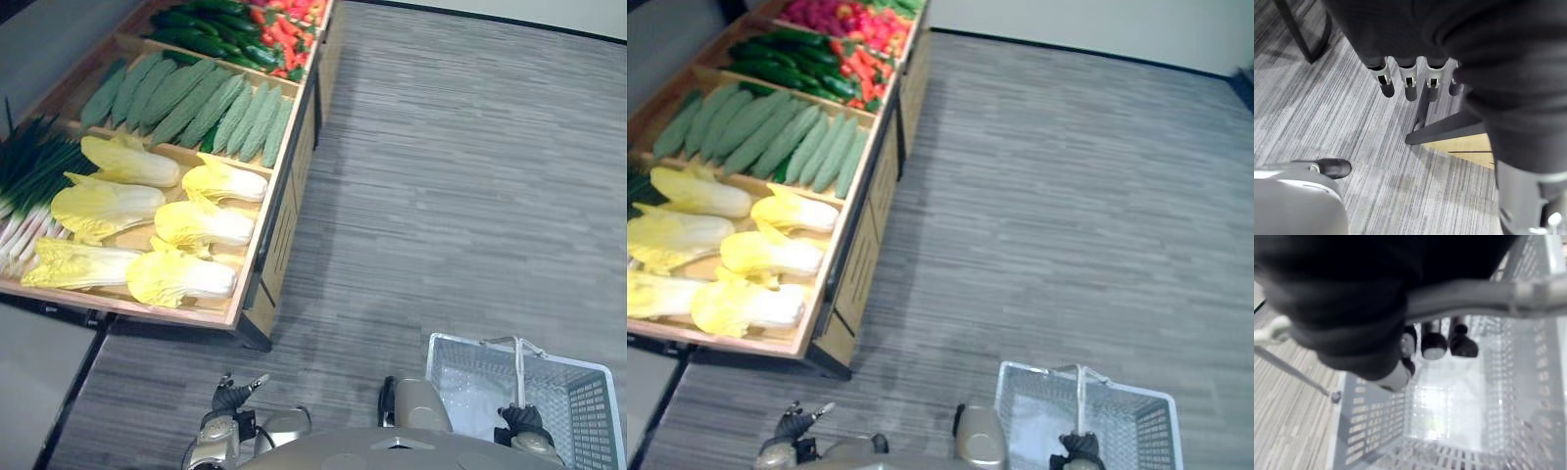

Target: Pick vegetable in the basket

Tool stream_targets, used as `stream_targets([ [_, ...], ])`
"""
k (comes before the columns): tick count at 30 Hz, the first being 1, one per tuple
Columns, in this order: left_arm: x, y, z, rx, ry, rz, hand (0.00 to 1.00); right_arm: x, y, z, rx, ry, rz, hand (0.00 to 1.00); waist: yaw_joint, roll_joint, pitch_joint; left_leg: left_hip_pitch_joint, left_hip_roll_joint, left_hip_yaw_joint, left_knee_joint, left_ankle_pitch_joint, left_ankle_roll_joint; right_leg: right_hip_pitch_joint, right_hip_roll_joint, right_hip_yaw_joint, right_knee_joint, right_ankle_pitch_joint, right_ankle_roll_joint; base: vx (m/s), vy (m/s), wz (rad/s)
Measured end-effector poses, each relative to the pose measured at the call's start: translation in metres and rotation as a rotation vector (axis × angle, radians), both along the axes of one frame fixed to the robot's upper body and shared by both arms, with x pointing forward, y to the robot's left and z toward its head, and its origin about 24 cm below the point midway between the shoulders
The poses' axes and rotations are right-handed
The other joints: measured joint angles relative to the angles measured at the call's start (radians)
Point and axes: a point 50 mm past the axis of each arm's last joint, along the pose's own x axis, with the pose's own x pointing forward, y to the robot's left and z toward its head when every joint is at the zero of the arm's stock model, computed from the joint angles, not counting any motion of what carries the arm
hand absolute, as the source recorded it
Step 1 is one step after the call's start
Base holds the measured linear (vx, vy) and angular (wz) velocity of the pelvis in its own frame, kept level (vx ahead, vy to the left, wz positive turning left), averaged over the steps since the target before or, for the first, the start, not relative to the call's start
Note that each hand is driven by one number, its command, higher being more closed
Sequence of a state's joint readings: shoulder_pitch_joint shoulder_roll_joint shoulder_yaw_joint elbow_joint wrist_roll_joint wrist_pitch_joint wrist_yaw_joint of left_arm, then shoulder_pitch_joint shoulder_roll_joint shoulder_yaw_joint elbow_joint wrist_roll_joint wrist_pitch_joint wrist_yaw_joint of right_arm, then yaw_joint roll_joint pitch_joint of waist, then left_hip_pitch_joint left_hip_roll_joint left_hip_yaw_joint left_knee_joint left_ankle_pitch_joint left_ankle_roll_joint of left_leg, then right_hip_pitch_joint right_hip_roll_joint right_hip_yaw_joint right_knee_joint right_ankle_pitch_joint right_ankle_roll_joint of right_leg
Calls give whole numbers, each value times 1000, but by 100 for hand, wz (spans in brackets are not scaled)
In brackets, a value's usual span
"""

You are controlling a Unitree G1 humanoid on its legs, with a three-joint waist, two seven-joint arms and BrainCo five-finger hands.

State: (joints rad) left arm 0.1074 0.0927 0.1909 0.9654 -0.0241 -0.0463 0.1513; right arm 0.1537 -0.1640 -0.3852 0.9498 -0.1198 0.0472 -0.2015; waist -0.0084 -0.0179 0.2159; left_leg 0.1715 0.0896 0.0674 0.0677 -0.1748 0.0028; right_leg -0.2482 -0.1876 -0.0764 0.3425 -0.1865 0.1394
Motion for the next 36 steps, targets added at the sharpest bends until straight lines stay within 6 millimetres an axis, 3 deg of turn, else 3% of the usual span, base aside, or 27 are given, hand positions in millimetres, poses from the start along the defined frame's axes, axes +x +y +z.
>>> stream_targets([
  [1,1,0,-1,-3,3,27,0,-5,0,-2,16,5,-45,100,-1,0,2,26,30,-47,-2,-34,-46,-8,-25,50,-150,97,14,451,-502,87],
  [2,-5,3,-2,1,19,52,0,-7,2,-3,24,7,-54,100,0,-4,0,43,54,-79,-2,-73,-83,0,-36,75,-206,119,33,455,-540,101],
  [3,-11,9,-3,9,34,68,0,-11,3,-4,31,18,-58,100,-1,-10,-1,56,64,-93,5,-101,-93,2,-47,87,-193,107,40,470,-599,89],
  [4,-17,8,-5,-2,51,107,0,-19,3,-6,39,43,-71,100,-4,12,-1,87,114,-123,23,-133,-110,-17,-17,67,-62,164,66,498,-610,82],
  [5,-20,-3,-8,-34,60,116,0,-17,2,-6,39,45,-66,100,2,56,-8,45,156,-131,120,-127,-117,-42,9,34,43,91,15,495,-591,74],
  [6,-20,-8,-9,-46,60,118,0,-13,-2,-4,28,37,-63,100,0,69,-8,-1,163,-131,208,-109,-118,-41,8,17,70,62,4,547,-668,66],
  [8,-24,-15,-12,-72,67,149,0,-1,-10,0,16,14,-33,100,0,89,4,-147,191,-105,504,10,-115,14,8,-33,85,3,-25,424,-515,58],
  [10,-38,-13,-14,-71,96,177,0,9,-8,1,15,27,52,100,14,82,29,-255,278,107,803,9,-103,177,14,-109,14,-32,-71,398,-391,63],
  [11,-40,-12,-14,-70,96,186,0,7,-5,0,20,36,60,100,23,74,30,-263,282,162,812,-2,-106,219,10,-136,-18,-25,-77,443,-415,70],
  [14,-38,-9,-11,-60,77,180,0,12,1,-1,15,42,133,100,26,57,24,-293,249,522,622,-5,-82,339,14,-279,-140,-14,-87,341,-194,93],
  [15,-35,-10,-11,-60,70,177,0,14,-1,0,9,36,136,100,24,60,22,-292,233,661,542,18,-54,363,17,-334,-152,-15,-87,377,-94,125],
  [16,-31,-12,-11,-66,67,172,0,14,-4,1,2,37,133,100,23,65,17,-280,217,813,453,5,35,382,29,-395,-156,-19,-82,379,-83,159],
  [17,-30,-9,-10,-57,68,166,0,14,-6,2,-3,34,123,100,23,61,13,-267,186,845,391,-7,66,397,28,-451,-150,-27,-69,381,-66,174],
  [19,-31,-7,-10,-56,75,168,0,9,-7,1,-3,43,100,100,23,48,9,-220,97,793,228,-9,84,418,-1,-549,-44,-37,-57,392,-29,185],
  [20,-36,-1,-10,-40,94,170,0,6,-5,0,3,50,94,100,30,12,2,-183,36,740,148,16,72,414,-60,-574,93,-51,-34,348,-11,160],
  [21,-40,2,-10,-34,105,169,0,6,-5,-1,5,48,83,100,28,-2,-1,-162,13,709,117,24,63,402,-91,-577,189,-46,-29,362,-44,161],
  [22,-46,3,-11,-33,126,168,0,1,-6,-1,5,51,60,100,16,-20,-16,-140,-9,631,86,28,53,343,-148,-537,394,7,-7,403,-128,153],
  [23,-46,6,-11,-23,137,154,0,0,-6,-1,11,50,48,100,12,-18,-18,-137,-4,569,84,29,45,273,-137,-442,513,-6,-8,411,-167,170],
  [24,-43,9,-10,-13,136,138,0,0,-4,-2,17,47,38,100,12,-16,-21,-135,14,521,81,36,32,205,-94,-343,560,-45,-13,381,-256,172],
  [26,-31,11,-8,-1,117,104,0,-2,1,-4,39,32,10,100,-13,-3,-22,-125,50,377,60,75,-17,94,-2,-149,457,-139,-21,332,-348,189],
  [27,-28,12,-7,2,109,99,0,-4,3,-5,46,30,0,100,-20,-4,-22,-121,52,341,51,83,-30,81,11,-82,394,-141,-20,290,-440,188],
  [28,-24,13,-6,8,96,93,0,-7,6,-6,60,32,-16,100,-32,-17,-26,-121,39,276,33,99,-55,80,23,63,238,-119,-5,200,-395,145],
  [29,-21,16,-5,17,90,90,0,-10,8,-8,68,36,-28,100,-33,-33,-28,-118,15,246,19,108,-71,83,14,136,152,-63,-2,175,-447,161],
  [30,-15,22,-2,34,74,89,0,-16,13,-10,84,43,-65,100,-30,-77,-32,-103,-16,206,-15,124,-101,71,-16,209,94,-46,14,173,-476,110],
  [33,-12,-6,-8,-42,62,104,0,2,-7,-2,23,7,-45,100,-2,50,-27,-126,74,194,-63,184,-138,63,63,149,74,-53,-39,112,-355,47],
  [34,-12,-10,-8,-53,63,107,0,7,-11,1,8,-6,-42,100,-12,69,-25,-141,92,201,-65,211,-144,69,75,119,70,-57,-53,63,-281,49],
  [36,-11,-10,-8,-63,53,128,0,4,-13,0,12,0,-68,100,-22,75,-21,-144,111,249,-68,250,-148,95,81,74,41,-53,-72,25,-183,59],
])
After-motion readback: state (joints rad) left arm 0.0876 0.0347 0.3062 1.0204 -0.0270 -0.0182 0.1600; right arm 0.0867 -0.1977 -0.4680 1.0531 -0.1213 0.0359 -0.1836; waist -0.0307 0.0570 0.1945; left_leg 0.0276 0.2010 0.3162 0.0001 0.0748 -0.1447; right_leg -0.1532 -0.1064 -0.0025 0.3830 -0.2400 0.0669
